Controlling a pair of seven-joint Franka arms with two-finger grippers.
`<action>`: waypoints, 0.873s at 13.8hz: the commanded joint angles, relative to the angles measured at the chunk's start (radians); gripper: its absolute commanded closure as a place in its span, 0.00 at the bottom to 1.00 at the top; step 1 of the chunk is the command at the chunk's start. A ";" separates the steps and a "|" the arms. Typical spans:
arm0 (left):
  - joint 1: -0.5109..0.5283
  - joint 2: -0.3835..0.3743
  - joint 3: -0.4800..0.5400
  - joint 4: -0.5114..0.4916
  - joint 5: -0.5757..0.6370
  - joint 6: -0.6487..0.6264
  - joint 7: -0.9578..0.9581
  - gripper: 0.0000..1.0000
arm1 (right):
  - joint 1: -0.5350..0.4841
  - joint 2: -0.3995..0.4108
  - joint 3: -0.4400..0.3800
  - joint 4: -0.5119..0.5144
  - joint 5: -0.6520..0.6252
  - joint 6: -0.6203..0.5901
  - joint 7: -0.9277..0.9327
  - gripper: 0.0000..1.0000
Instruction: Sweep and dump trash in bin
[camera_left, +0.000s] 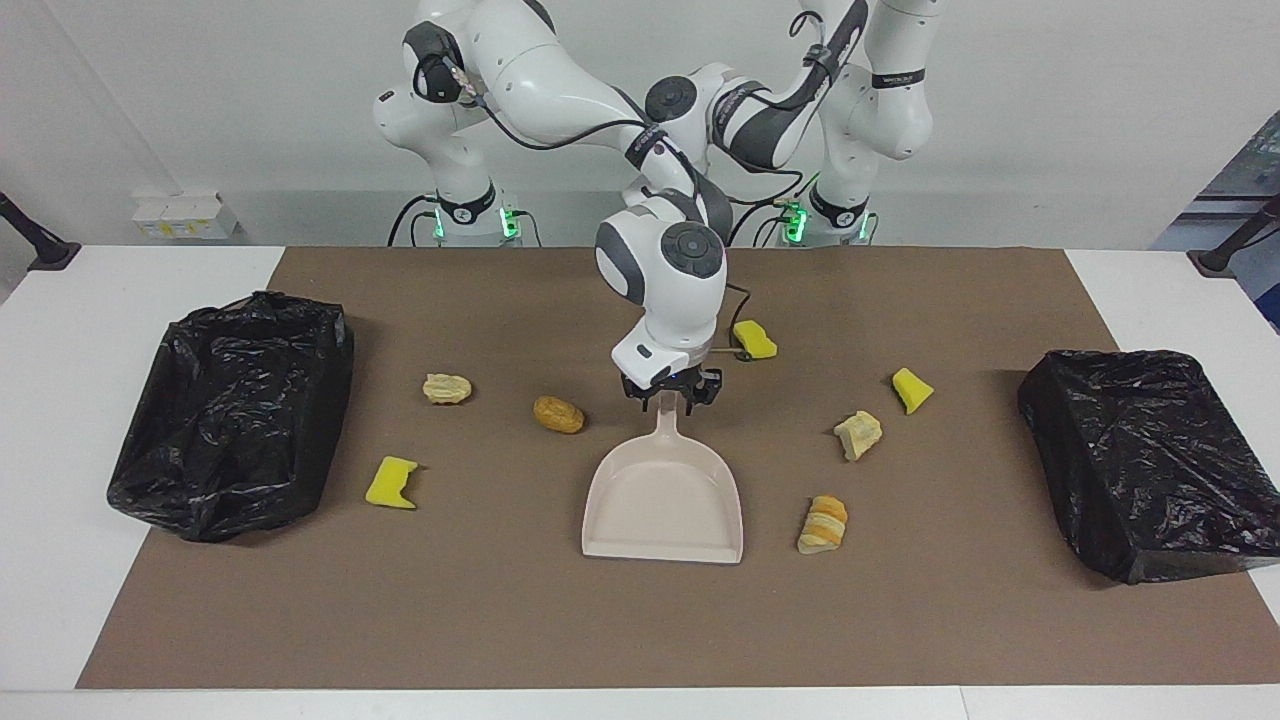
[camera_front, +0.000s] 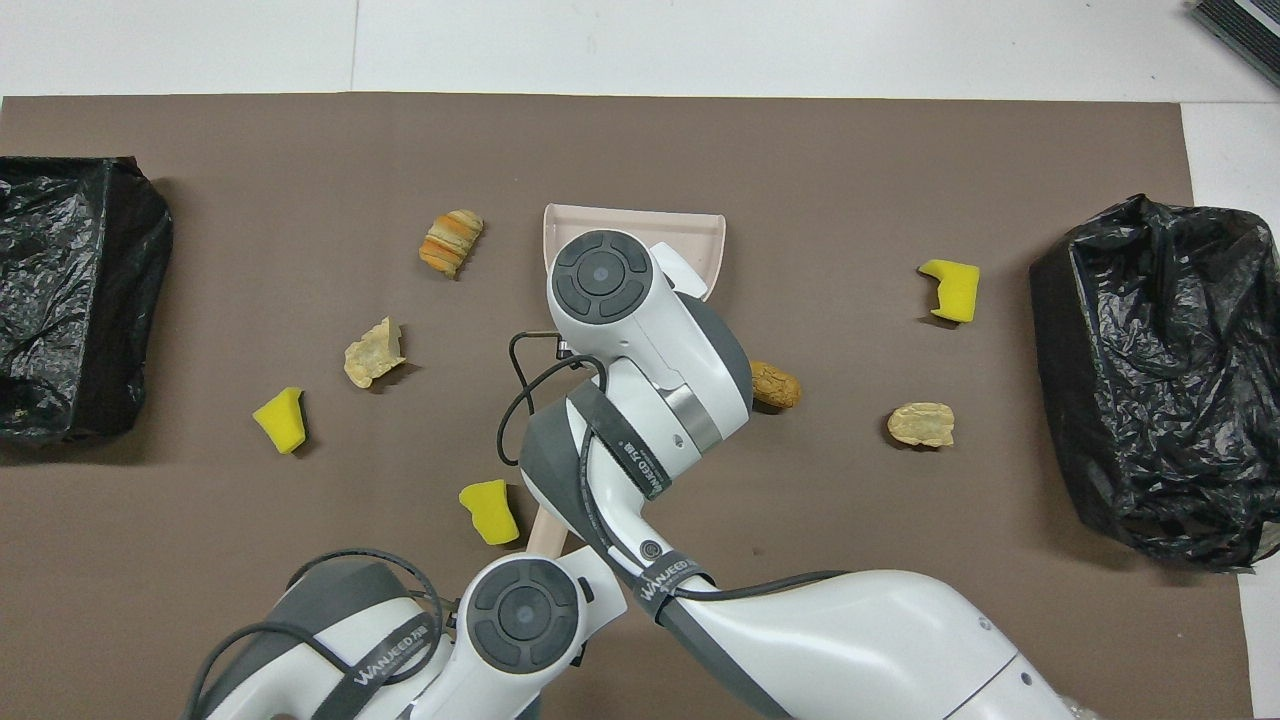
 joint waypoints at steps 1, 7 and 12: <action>0.104 -0.040 -0.009 -0.065 0.005 0.064 0.108 1.00 | -0.001 -0.018 0.003 -0.024 -0.005 0.007 -0.034 1.00; 0.464 0.106 -0.009 0.053 0.031 0.197 0.482 1.00 | -0.075 -0.137 0.001 -0.062 -0.007 -0.118 -0.392 1.00; 0.553 0.233 -0.009 0.317 0.037 0.162 0.521 1.00 | -0.199 -0.234 0.001 -0.147 -0.016 -0.167 -1.004 1.00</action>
